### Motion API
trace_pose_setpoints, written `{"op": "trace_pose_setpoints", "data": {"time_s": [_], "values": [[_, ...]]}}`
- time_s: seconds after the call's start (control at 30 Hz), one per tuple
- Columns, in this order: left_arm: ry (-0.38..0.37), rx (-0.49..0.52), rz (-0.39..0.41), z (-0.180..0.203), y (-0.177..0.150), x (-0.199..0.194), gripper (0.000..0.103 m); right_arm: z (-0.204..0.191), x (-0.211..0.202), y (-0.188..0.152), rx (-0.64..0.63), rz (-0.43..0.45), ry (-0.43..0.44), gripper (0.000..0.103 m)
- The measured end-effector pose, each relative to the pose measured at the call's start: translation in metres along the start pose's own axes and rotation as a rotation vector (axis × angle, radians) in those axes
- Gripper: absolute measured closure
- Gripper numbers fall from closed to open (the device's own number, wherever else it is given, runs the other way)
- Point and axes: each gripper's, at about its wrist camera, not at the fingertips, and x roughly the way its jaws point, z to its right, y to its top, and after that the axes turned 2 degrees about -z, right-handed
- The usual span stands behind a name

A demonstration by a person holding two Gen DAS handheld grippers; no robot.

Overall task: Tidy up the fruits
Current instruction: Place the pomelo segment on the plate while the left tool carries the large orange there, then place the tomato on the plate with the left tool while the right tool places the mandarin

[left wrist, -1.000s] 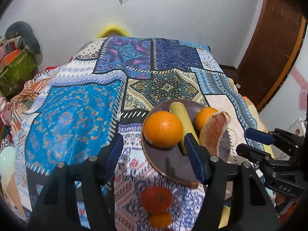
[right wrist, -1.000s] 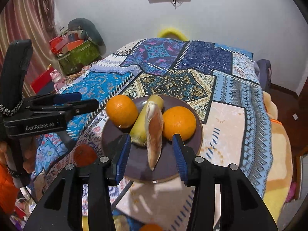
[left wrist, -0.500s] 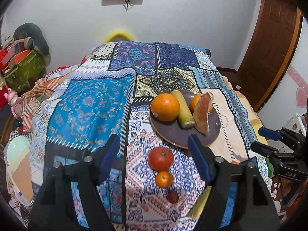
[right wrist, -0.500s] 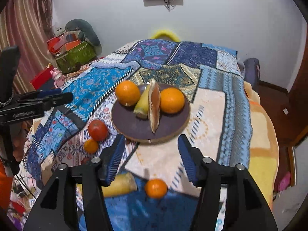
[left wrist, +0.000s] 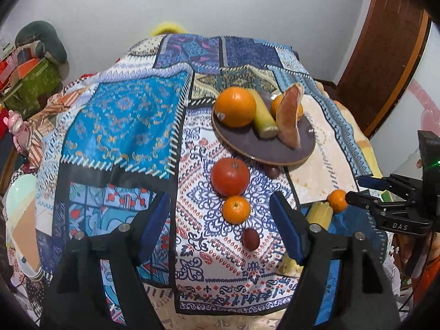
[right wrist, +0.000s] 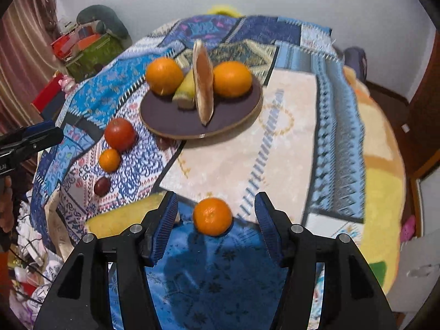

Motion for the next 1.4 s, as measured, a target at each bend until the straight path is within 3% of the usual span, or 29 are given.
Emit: {"op": "trace_pose_setpoints", "data": {"time_s": [0.23, 0.4, 0.7, 0.87, 1.07, 1.2, 1.4], "values": [[0.001, -0.022, -0.024, -0.003, -0.003, 0.020, 0.022, 0.003, 0.026, -0.008, 0.015, -0.073, 0.023, 0.050], [0.017, 0.004, -0.029, 0.002, 0.001, 0.034, 0.022, 0.005, 0.036, -0.014, 0.025, -0.107, 0.061, 0.066], [-0.026, 0.003, -0.088, 0.007, 0.012, 0.068, 0.022, 0.015, 0.028, -0.015, 0.056, -0.057, 0.097, 0.067], [-0.005, 0.045, -0.094, 0.014, 0.017, 0.080, 0.022, 0.021, 0.023, -0.006, 0.055, -0.026, 0.088, 0.067], [-0.023, 0.045, -0.116, 0.016, 0.021, 0.092, 0.037, 0.021, 0.022, 0.002, 0.045, -0.001, 0.084, 0.067], [-0.013, 0.035, -0.126, 0.014, 0.022, 0.098, 0.053, 0.022, 0.021, 0.008, 0.037, 0.014, 0.081, 0.067], [-0.026, 0.033, -0.120, 0.012, 0.022, 0.095, 0.055, 0.022, 0.020, 0.018, 0.029, 0.036, 0.079, 0.067]]}}
